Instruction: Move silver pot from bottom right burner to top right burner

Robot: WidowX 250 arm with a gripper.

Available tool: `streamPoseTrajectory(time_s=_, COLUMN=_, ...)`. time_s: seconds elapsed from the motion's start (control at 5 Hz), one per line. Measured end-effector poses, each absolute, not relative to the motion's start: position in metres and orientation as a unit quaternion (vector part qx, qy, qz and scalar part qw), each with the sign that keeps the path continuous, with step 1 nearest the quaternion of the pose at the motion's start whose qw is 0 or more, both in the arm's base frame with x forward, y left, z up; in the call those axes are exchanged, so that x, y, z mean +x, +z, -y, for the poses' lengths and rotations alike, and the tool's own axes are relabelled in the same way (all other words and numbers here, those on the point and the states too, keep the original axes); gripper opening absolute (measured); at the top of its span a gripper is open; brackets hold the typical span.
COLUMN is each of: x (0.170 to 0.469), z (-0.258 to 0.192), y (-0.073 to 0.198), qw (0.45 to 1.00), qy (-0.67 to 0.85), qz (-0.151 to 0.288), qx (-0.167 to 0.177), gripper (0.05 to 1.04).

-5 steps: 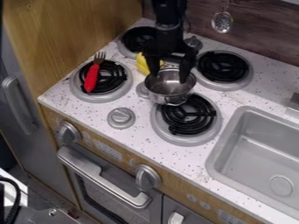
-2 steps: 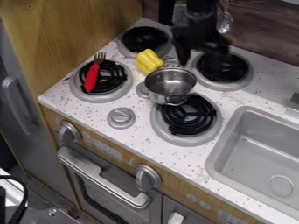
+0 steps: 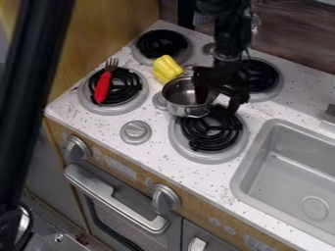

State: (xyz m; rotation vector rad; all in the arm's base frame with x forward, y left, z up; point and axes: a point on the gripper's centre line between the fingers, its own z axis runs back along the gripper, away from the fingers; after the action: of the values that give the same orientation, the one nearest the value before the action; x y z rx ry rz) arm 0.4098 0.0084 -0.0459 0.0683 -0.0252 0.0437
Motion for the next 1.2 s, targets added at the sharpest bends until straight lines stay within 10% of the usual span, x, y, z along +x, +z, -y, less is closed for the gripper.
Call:
streamPoseTrajectory(time_s=0.2, x=0.413, z=-0.014, y=-0.048, qw=0.998, qy=0.022, qz=0.009, qx=0.049, gripper=0.955)
streamPoseTrajectory(time_s=0.8, x=0.405, z=-0.015, y=-0.049, qw=0.996, qy=-0.007, qz=0.025, qx=0.089, gripper=0.154)
streamPoseTrajectory(time_s=1.2, x=0.409, z=0.003, y=-0.044, qw=0.990, qy=-0.068, qz=0.082, qx=0.091, gripper=0.080)
